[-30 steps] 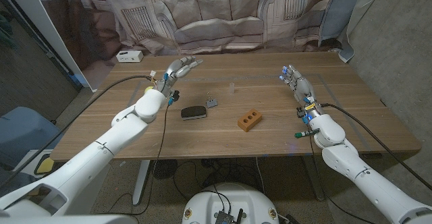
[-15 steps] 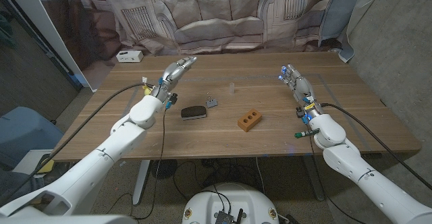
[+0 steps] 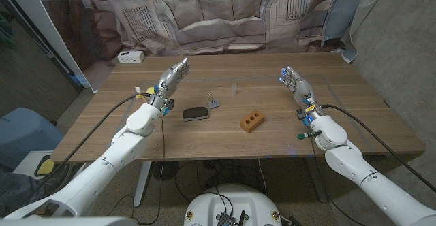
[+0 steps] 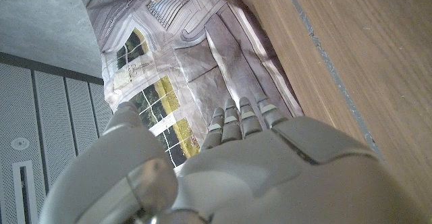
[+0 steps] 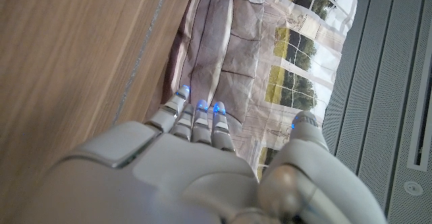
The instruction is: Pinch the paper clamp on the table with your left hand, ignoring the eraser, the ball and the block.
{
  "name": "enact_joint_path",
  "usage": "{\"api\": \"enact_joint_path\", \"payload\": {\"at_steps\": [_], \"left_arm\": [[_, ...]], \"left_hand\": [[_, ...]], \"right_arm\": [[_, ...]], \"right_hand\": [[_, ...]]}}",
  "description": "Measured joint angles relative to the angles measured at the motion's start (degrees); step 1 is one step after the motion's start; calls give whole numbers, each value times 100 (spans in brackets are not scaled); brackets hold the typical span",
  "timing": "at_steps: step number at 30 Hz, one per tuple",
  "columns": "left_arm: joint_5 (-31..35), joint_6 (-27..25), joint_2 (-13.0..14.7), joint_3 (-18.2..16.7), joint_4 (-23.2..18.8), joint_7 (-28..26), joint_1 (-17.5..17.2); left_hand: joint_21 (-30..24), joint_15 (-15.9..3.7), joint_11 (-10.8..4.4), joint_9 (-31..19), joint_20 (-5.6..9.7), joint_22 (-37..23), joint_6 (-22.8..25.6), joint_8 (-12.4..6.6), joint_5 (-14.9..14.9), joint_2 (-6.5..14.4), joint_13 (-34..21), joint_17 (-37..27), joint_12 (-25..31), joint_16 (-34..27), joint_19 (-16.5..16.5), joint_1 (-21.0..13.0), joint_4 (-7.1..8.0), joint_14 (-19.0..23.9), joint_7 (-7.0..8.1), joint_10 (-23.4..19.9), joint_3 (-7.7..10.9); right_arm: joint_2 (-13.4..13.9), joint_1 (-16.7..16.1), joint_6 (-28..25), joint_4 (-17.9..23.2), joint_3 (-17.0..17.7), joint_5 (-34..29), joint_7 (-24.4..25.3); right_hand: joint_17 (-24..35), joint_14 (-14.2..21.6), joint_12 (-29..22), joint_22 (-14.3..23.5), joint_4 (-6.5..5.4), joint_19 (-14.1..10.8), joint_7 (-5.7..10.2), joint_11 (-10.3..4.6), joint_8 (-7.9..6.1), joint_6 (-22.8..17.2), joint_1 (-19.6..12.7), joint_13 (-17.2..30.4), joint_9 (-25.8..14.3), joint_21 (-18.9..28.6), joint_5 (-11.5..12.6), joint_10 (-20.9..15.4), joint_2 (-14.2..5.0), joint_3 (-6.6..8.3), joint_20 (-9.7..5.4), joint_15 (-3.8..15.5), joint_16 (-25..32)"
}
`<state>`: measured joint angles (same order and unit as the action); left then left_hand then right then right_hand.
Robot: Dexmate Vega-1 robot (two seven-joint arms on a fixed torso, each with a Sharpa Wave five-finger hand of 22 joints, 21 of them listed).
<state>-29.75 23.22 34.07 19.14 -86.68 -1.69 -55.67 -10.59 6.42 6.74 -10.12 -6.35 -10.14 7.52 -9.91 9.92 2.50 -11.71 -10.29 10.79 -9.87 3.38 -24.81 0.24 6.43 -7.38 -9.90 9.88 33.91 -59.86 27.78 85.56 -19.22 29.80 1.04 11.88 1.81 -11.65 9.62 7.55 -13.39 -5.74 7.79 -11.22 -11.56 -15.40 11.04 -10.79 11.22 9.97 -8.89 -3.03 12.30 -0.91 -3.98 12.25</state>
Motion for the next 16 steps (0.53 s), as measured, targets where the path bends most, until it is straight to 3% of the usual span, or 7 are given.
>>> {"api": "enact_joint_path", "payload": {"at_steps": [7, 16], "left_arm": [[-177, 147, -69, -35, 115, 63, -92], [-262, 188, -115, -31, 201, 115, -116]], "left_hand": [[-27, 0, 1, 0, 100, 1, 2, 0, 0, 30, -1, 0, 0, 0, -3, 30, 0, 0, 1, -1, 0], [-27, 0, 1, 0, 100, 1, 3, 0, 0, 30, -1, 0, 21, -32, -2, 30, 0, 0, 1, -1, 0]], "right_arm": [[-1, 15, -48, -27, -54, -6, -34], [-14, 77, -146, -60, -124, 14, -86]], "right_hand": [[0, 0, 0, 0, 0, 0, 0, 0, 0, 0, 0, 0, 14, 0, 0, 0, 0, 0, 0, 0, 0], [0, 1, 0, 0, 0, -1, 0, -23, 0, 0, 0, 0, 14, -12, 0, -22, 0, 0, 0, 0, 0]]}}
